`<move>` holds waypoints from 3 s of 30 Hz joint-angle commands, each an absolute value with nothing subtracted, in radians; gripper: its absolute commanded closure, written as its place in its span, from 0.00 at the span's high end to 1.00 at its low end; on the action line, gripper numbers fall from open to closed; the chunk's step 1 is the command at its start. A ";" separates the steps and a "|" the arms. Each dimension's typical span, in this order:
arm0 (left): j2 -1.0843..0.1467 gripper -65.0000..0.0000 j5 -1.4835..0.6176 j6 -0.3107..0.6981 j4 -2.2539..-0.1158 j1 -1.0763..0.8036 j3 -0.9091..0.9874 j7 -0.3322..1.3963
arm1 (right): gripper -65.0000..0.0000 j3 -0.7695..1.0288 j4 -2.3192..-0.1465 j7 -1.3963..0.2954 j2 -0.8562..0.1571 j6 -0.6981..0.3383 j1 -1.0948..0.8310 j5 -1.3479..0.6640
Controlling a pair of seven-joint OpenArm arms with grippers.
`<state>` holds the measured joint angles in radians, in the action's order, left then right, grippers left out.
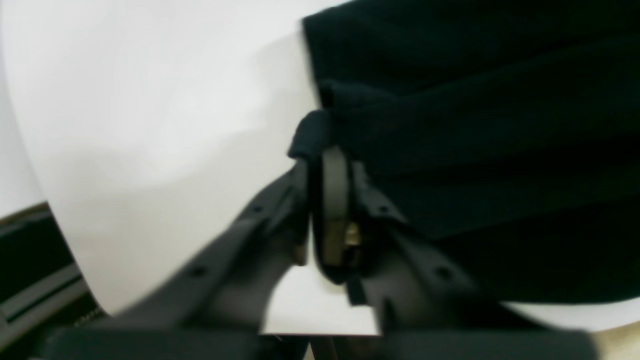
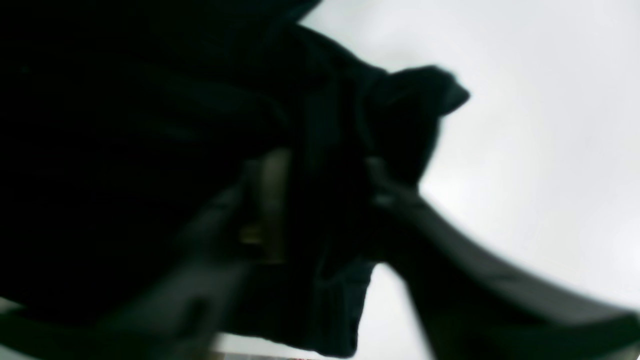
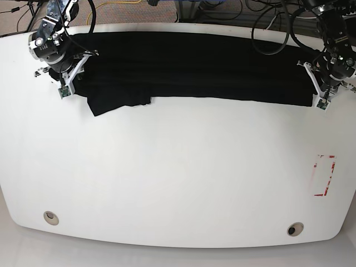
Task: Layout the t-shirt on the table in an organized manner, then fold the t-shirt properly
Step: 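Lay the folded edge down and open both grippers, then regrasp the folded t-shirt edge with both grippers and pull it taut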
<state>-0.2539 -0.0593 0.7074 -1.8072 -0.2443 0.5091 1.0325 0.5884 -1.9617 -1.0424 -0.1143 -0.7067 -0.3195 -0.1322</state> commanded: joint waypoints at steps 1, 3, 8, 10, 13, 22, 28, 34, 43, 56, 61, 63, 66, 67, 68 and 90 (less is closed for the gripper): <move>-0.280 0.29 -0.050 0.698 -1.824 -0.249 0.507 1.029 | 0.65 0.596 -1.982 -1.033 -0.128 -0.698 -0.326 -0.120; -0.282 0.43 -0.050 0.698 -1.824 -0.252 0.506 1.029 | 0.77 0.596 -1.982 -1.033 -0.130 -0.698 -0.328 -0.125; -0.280 0.58 -0.053 0.698 -1.831 -0.252 0.507 1.029 | 0.84 0.596 -2.026 -1.033 -0.127 -0.698 -0.325 -0.128; -0.282 0.56 -0.058 0.698 -1.844 -0.251 0.509 1.029 | 0.82 0.593 -2.028 -1.032 -0.127 -0.698 -0.314 -0.147; -0.283 0.56 -0.058 0.698 -1.868 -0.249 0.509 1.029 | 0.82 0.595 -2.022 -1.032 -0.127 -0.698 -0.271 -0.205; -0.283 0.56 -0.059 0.698 -1.896 -0.217 0.519 1.029 | 0.82 0.587 -1.897 -1.032 -0.096 -0.698 -0.113 -0.268; -0.283 0.56 -0.058 0.698 -1.896 -0.208 0.553 1.027 | 0.82 0.567 -1.727 -1.032 -0.093 -0.698 -0.018 -0.268; -0.285 0.56 -0.058 0.698 -1.896 -0.205 0.556 1.027 | 0.82 0.538 -1.623 -1.017 -0.116 -0.698 0.024 -0.266; -0.285 0.56 -0.058 0.698 -1.896 -0.205 0.556 1.027 | 0.82 0.476 -1.529 -0.931 -0.139 -0.698 0.015 -0.266; -0.283 0.56 -0.058 0.698 -1.894 -0.203 0.553 1.027 | 0.15 0.469 -1.521 -0.921 -0.137 -0.698 -0.013 -0.268; -0.282 0.56 -0.058 0.698 -1.893 -0.203 0.550 1.027 | 0.01 0.469 -1.531 -0.921 -0.142 -0.698 -0.012 -0.275; -0.280 0.56 -0.058 0.698 -1.893 -0.203 0.549 1.027 | 0.03 0.470 -1.561 -0.921 -0.142 -0.698 -0.012 -0.275; -0.280 0.56 -0.058 0.698 -1.891 -0.203 0.549 1.027 | 0.00 0.472 -1.646 -0.929 -0.136 -0.698 -0.016 -0.277; -0.280 0.56 -0.058 0.698 -1.891 -0.203 0.549 1.027 | 0.00 0.472 -1.676 -0.941 -0.134 -0.698 -0.019 -0.277; -0.278 0.56 -0.058 0.698 -1.891 -0.203 0.547 1.027 | 0.00 0.472 -1.710 -0.958 -0.131 -0.698 -0.025 -0.277; -0.278 0.56 -0.054 0.698 -1.888 -0.205 0.519 1.026 | 0.00 0.426 -1.946 -1.346 -0.157 -0.698 -0.205 -0.725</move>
<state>-0.2619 -0.0525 0.7040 -1.8729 -0.2134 0.5144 1.0359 0.4442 -1.9404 -1.3582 -0.1291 -0.6952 -0.1879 -0.6155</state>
